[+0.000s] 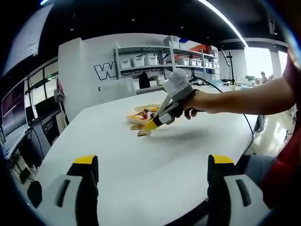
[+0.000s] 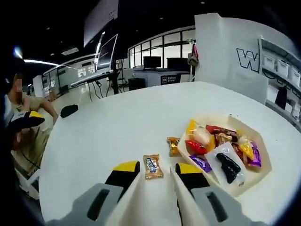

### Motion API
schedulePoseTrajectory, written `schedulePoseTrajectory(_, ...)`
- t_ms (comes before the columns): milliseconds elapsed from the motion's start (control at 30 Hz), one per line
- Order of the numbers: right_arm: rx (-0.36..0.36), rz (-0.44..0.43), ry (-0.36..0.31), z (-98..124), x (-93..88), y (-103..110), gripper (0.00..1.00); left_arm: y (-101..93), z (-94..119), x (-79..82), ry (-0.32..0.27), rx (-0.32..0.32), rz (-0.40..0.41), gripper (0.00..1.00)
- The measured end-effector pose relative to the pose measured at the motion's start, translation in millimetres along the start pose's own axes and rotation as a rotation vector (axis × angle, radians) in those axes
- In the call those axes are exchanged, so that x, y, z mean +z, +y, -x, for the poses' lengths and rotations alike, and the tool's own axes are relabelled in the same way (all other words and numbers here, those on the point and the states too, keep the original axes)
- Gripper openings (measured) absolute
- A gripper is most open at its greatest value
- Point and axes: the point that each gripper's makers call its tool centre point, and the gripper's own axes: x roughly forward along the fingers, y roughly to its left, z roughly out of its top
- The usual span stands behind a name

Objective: Place the target food into the container with the food tongs after gripping and lifting it, then release it inside without dropping or visibly crushing the food.

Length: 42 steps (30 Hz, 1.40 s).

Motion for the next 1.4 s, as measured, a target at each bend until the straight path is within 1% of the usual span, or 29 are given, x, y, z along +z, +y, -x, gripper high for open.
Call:
schedulePoseTrajectory(33, -0.003, -0.004, 0.002, 0.9, -0.7, -1.3, 0.25, -0.2, 0.0, 0.1, 0.0, 0.0, 0.0, 0.94)
schedulePoseTrajectory(67, -0.014, -0.026, 0.0, 5.5, -2.7, -5.9, 0.25, -1.1, -0.3, 0.8, -0.005, -0.003, 0.002, 0.94)
schedulePoseTrajectory(100, -0.022, -0.027, -0.002, 5.7, -3.6, -9.5, 0.25, -1.7, -0.5, 0.9, -0.006, -0.005, 0.004, 0.94)
schedulePoseTrajectory(133, -0.048, -0.015, 0.007, 6.8, -7.4, -14.3, 0.25, -2.6, -0.9, 0.8, -0.006, -0.007, 0.004, 0.94)
schedulePoseTrajectory(200, -0.07, -0.01, 0.022, 8.9, -12.8, -17.7, 0.24, -4.0, -1.4, 0.8, -0.005, -0.008, -0.001, 0.93)
schedulePoseTrajectory(233, -0.061, -0.019, 0.007, 9.5, -10.7, -17.9, 0.25, -4.2, -1.5, 0.9, -0.005, -0.008, -0.001, 0.93)
schedulePoseTrajectory(267, -0.088, -0.049, 0.007, 10.8, -11.8, -23.5, 0.25, -5.1, -1.5, 1.0, -0.005, -0.01, -0.002, 0.93)
schedulePoseTrajectory(300, -0.097, -0.062, 0.011, 11.6, -12.1, -25.4, 0.25, -5.4, -1.4, 1.2, -0.005, -0.01, -0.004, 0.93)
schedulePoseTrajectory(367, -0.106, -0.05, 0.009, 12.3, -11.2, -27.6, 0.25, -5.3, -0.4, 0.7, -0.002, -0.008, -0.01, 0.93)
schedulePoseTrajectory(400, -0.101, -0.059, 0.006, 12.7, -10.3, -27.2, 0.25, -5.0, -0.3, 0.6, -0.002, -0.008, -0.01, 0.93)
schedulePoseTrajectory(433, -0.082, -0.085, -0.011, 12.3, -7.0, -23.2, 0.25, -4.6, 0.2, 0.5, -0.003, -0.007, -0.009, 0.93)
schedulePoseTrajectory(467, -0.048, -0.114, -0.053, 11.5, 2.3, -15.4, 0.25, -3.3, 1.3, 0.4, -0.004, -0.006, -0.006, 0.93)
schedulePoseTrajectory(533, -0.047, -0.109, -0.058, 10.8, 6.1, -12.5, 0.25, -2.2, 1.9, 0.3, -0.004, -0.002, -0.005, 0.93)
schedulePoseTrajectory(600, -0.033, -0.111, -0.067, 5.2, 9.4, -4.4, 0.25, -2.0, 2.5, 0.7, -0.004, -0.002, -0.006, 0.93)
schedulePoseTrajectory(733, -0.018, -0.113, -0.07, -2.6, 8.7, 4.4, 0.25, -1.2, 3.7, 0.6, -0.003, 0.0, -0.009, 0.93)
schedulePoseTrajectory(867, -0.015, -0.111, -0.066, -7.3, 7.3, 8.1, 0.25, 1.7, 6.5, -1.9, 0.002, 0.008, -0.005, 0.93)
schedulePoseTrajectory(1067, -0.01, -0.115, -0.08, -11.0, 9.9, 10.2, 0.25, 3.5, 6.2, -3.1, 0.005, 0.011, -0.004, 0.93)
schedulePoseTrajectory(1133, -0.022, -0.105, -0.068, -13.7, 5.7, 9.1, 0.25, 3.2, 5.4, -3.0, 0.006, 0.009, -0.006, 0.93)
schedulePoseTrajectory(1233, -0.023, -0.116, -0.063, -15.2, 3.9, 7.1, 0.25, 3.0, 5.3, -3.1, 0.006, 0.008, -0.005, 0.93)
schedulePoseTrajectory(1267, -0.022, -0.096, -0.067, -15.2, 3.4, 8.6, 0.25, 3.2, 5.6, -3.7, 0.008, 0.008, -0.005, 0.93)
schedulePoseTrajectory(1333, -0.028, 0.0, -0.047, -15.4, 2.1, 9.0, 0.23, 4.8, 5.8, -5.5, 0.012, 0.01, -0.004, 0.93)
schedulePoseTrajectory(1400, -0.022, -0.042, -0.052, -15.7, 2.9, 13.1, 0.22, 5.5, 5.8, -6.1, 0.013, 0.011, -0.003, 0.93)
